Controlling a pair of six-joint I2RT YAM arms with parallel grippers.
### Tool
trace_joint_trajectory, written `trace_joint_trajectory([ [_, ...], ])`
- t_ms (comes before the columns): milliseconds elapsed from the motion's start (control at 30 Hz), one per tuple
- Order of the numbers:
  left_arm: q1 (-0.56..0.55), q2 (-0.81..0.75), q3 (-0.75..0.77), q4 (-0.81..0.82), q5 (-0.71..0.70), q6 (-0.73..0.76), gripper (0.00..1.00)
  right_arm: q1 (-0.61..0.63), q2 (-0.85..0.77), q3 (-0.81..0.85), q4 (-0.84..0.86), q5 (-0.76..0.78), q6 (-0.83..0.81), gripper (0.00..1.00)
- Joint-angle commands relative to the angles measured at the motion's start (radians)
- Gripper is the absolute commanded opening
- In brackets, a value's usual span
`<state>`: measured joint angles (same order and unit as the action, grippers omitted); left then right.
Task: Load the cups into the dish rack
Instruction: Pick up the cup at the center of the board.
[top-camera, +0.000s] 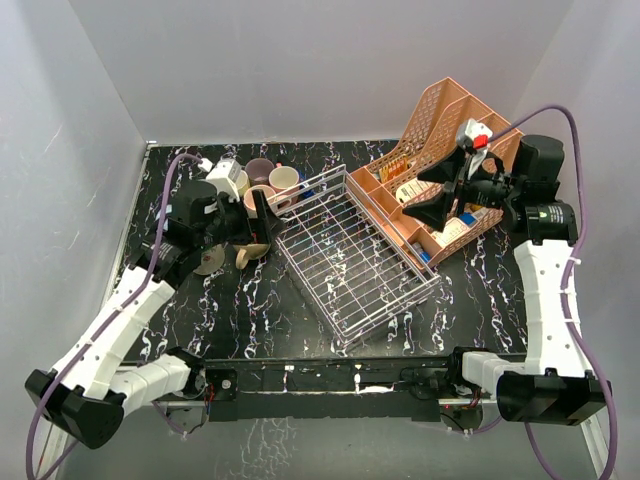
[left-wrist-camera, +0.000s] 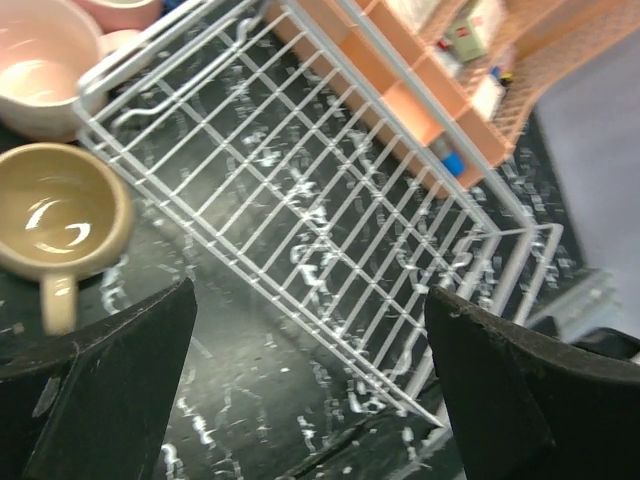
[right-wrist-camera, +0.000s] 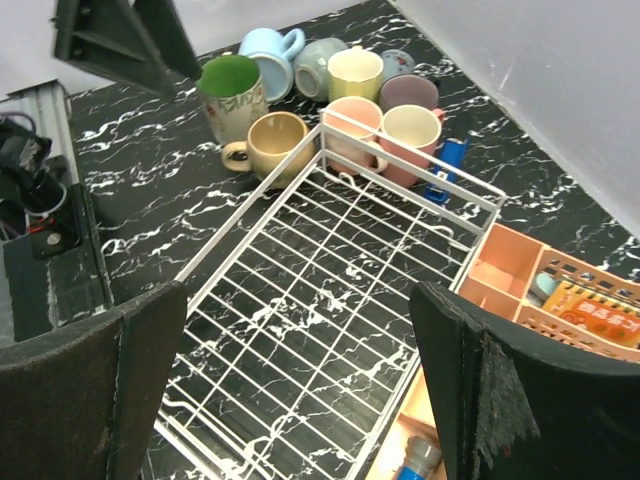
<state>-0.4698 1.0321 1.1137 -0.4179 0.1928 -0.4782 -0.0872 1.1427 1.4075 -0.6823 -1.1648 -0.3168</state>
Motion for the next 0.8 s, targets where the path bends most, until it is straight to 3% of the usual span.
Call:
trace_joint_trajectory([
  [0, -0.010, 0.048, -0.002, -0.145, -0.214, 0.107, 0.92, -0.006, -0.060, -0.076, -0.003, -0.091, -0.143, 0.99],
  [133, -0.010, 0.111, 0.025, -0.263, -0.443, 0.181, 0.82, -0.007, -0.078, -0.135, -0.021, -0.071, -0.198, 0.99],
  [200, 0.006, 0.135, 0.024, -0.247, -0.463, 0.222, 0.72, -0.008, -0.069, -0.164, 0.003, -0.081, -0.197, 0.99],
  [333, 0.077, 0.211, 0.005, -0.162, -0.259, 0.284, 0.53, -0.009, -0.059, -0.202, 0.044, -0.069, -0.177, 0.99],
  [400, 0.086, 0.255, 0.006, -0.136, -0.159, 0.332, 0.49, -0.008, -0.064, -0.221, 0.051, -0.068, -0.177, 0.99],
  [767, 0.105, 0.497, 0.152, -0.204, -0.070, 0.439, 0.49, -0.012, -0.065, -0.263, 0.075, -0.090, -0.162, 0.99],
])
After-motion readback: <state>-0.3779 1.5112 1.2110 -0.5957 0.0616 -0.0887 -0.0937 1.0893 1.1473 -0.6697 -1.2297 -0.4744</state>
